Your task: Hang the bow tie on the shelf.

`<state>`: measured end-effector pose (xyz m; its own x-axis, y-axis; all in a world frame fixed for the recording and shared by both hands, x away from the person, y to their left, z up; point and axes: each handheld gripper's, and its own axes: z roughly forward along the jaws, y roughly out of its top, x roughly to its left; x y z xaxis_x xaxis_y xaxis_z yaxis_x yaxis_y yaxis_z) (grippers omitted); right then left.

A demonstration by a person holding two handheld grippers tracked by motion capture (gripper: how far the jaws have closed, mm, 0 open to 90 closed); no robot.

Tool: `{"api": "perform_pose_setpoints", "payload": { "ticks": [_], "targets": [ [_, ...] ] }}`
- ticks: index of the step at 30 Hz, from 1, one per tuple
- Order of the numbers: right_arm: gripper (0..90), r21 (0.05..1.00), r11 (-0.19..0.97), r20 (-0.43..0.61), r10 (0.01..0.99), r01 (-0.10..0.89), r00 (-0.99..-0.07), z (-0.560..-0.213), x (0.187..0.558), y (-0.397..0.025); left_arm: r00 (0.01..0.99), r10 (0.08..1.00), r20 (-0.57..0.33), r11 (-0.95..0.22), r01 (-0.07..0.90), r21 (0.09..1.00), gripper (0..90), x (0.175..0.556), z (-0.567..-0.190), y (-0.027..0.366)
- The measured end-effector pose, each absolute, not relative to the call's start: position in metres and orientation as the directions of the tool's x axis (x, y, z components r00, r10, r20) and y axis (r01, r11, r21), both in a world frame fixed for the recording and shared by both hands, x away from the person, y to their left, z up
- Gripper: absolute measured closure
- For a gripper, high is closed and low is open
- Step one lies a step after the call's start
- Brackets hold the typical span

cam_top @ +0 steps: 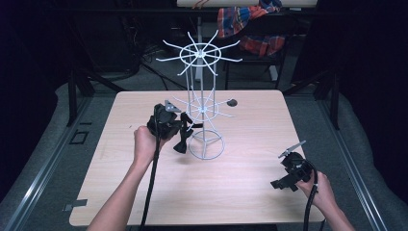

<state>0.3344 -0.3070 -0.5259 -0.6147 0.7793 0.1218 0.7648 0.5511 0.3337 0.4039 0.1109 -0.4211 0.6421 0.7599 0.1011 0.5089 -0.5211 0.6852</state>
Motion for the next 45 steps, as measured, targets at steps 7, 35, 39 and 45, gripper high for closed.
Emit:
{"api": "perform_pose_setpoints", "payload": {
  "ticks": [7, 35, 39, 45],
  "targets": [
    [10.4, 0.333, 0.557, 0.117, 0.776, 0.761, -0.62, -0.526, 0.334, -0.307, 0.641, 0.762, 0.087, -0.515, 0.52, 0.681, 65.7, 0.402, -0.424, 0.115],
    [10.4, 0.336, 0.554, 0.116, 0.779, 0.762, -0.617, -0.527, 0.334, -0.306, 0.565, 0.822, 0.075, -0.469, 0.595, 0.653, 14.4, 0.371, -0.432, 0.189],
    [10.5, 0.331, 0.563, 0.109, 0.774, 0.757, -0.623, -0.526, 0.334, -0.306, 0.549, 0.832, 0.082, -0.466, 0.611, 0.64, 12.2, 0.364, -0.435, 0.199],
    [10.5, 0.336, 0.557, 0.11, 0.777, 0.759, -0.619, -0.526, 0.334, -0.305, 0.531, 0.843, 0.085, -0.469, 0.649, 0.6, 7.2, 0.351, -0.446, 0.213]
  ]
}}
